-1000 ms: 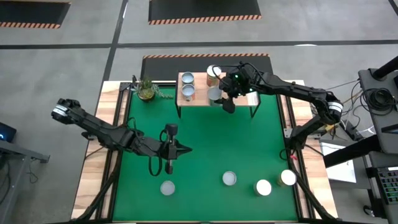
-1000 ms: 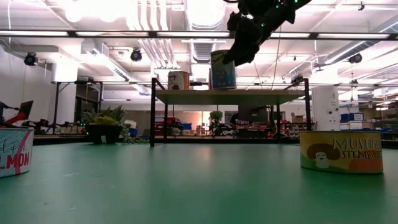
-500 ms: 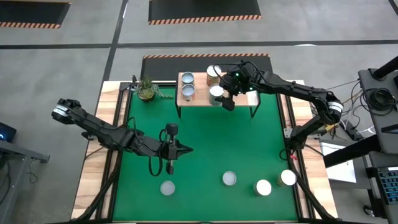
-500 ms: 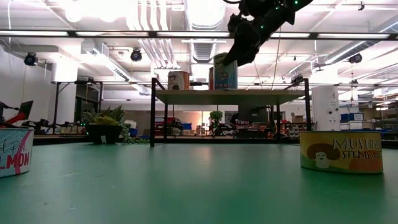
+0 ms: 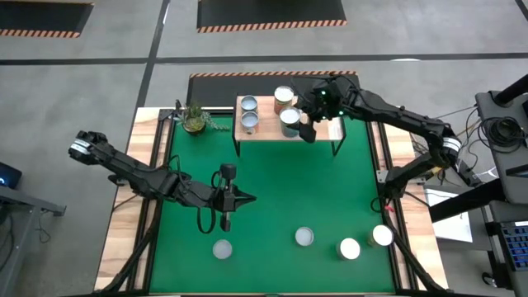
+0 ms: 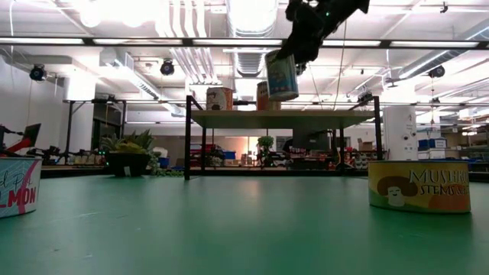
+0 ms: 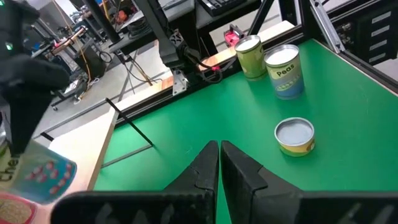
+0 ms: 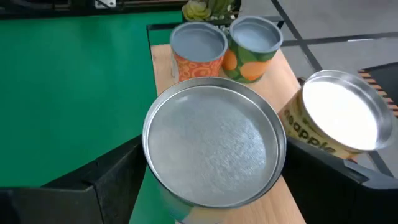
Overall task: Pick and place cans onto a shelf
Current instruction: Put the canned cherries on the shelf
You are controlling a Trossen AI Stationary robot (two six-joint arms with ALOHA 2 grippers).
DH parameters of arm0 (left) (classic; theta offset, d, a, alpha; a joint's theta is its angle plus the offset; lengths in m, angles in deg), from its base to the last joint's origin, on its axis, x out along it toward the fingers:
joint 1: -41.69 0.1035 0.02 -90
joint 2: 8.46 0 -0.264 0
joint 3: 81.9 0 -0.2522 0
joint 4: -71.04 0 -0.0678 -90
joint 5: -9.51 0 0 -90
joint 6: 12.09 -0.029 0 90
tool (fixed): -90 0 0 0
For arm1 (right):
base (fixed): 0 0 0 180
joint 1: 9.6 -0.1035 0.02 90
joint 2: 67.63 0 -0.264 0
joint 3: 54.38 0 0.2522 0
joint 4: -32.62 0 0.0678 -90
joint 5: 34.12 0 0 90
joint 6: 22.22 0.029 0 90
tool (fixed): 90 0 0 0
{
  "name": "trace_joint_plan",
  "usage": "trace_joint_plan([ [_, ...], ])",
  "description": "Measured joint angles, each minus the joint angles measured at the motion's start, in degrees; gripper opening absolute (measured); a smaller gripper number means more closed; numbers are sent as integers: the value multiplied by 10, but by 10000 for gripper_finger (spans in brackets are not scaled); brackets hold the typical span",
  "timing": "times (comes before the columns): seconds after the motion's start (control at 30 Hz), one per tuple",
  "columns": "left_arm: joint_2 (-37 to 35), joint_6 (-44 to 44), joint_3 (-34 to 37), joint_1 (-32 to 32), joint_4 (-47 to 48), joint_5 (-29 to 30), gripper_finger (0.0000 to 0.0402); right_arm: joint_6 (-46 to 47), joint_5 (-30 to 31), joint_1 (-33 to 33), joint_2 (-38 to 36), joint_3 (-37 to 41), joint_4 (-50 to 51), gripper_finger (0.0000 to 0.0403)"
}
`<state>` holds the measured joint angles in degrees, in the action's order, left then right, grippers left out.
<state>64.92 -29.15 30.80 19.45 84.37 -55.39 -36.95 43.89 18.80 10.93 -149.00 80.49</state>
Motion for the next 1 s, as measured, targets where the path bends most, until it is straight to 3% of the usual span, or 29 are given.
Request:
trace_joint_plan([
  [0.27, 0, 0, 0, 0, 0, 0, 0, 7, 1, 0, -8, 27, -6, 327],
  [0.53, 0, 0, 0, 0, -3, 0, 0, 4, 1, 0, 10, 80, -109, 327],
  [1.0, 0, 0, -1, 0, -5, 0, 0, -7, 1, 1, 15, 84, -106, 348],
])
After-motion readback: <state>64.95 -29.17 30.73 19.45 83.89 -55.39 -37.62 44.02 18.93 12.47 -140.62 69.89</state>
